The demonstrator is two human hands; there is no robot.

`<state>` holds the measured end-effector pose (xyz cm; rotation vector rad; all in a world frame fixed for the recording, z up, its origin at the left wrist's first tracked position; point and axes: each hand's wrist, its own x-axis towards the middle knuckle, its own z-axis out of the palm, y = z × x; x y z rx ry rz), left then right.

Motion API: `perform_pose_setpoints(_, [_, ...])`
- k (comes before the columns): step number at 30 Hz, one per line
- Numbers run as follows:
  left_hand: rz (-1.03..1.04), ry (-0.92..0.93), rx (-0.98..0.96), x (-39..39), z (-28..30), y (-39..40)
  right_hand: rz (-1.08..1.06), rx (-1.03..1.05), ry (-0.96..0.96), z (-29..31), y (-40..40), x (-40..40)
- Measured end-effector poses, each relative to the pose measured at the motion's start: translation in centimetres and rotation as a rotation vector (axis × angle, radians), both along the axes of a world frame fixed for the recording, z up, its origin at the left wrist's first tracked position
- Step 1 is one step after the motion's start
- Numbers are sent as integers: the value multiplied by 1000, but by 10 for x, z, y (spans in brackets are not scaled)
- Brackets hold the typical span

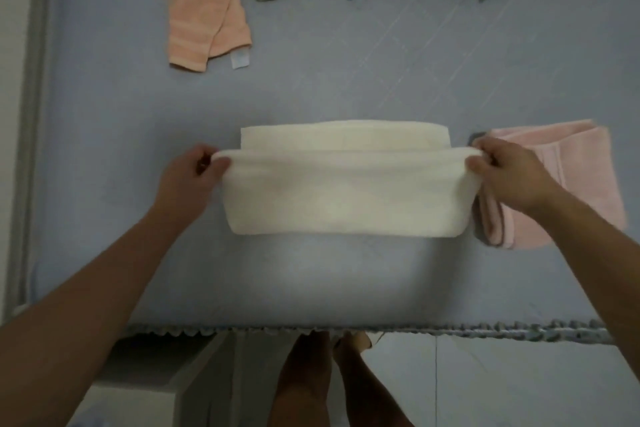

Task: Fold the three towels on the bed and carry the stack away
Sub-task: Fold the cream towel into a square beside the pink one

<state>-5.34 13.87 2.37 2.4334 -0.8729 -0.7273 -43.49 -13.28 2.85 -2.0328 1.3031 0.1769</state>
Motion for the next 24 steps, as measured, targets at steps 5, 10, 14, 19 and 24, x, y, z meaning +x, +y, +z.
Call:
perform_pose_setpoints(5, [110,63,58,31,-48,-65,-46,-196,102,-34,-38,49])
perform_pose_setpoints(10, [211,81,174,37,-76,-81,-89,-236,208,-52,-37,66])
perform_pose_setpoints(14, [236,-16,122,24,-69,-85,-150,-360,266,-50,-24,78])
perform_pose_setpoints(19, [-454,-398,-115,-46,-56,-92,149,-405,30,-47,55,138])
perform_pose_setpoints(24, [-826,-476,96,-77,-102,-78,405,-335,-4,-92,118,161])
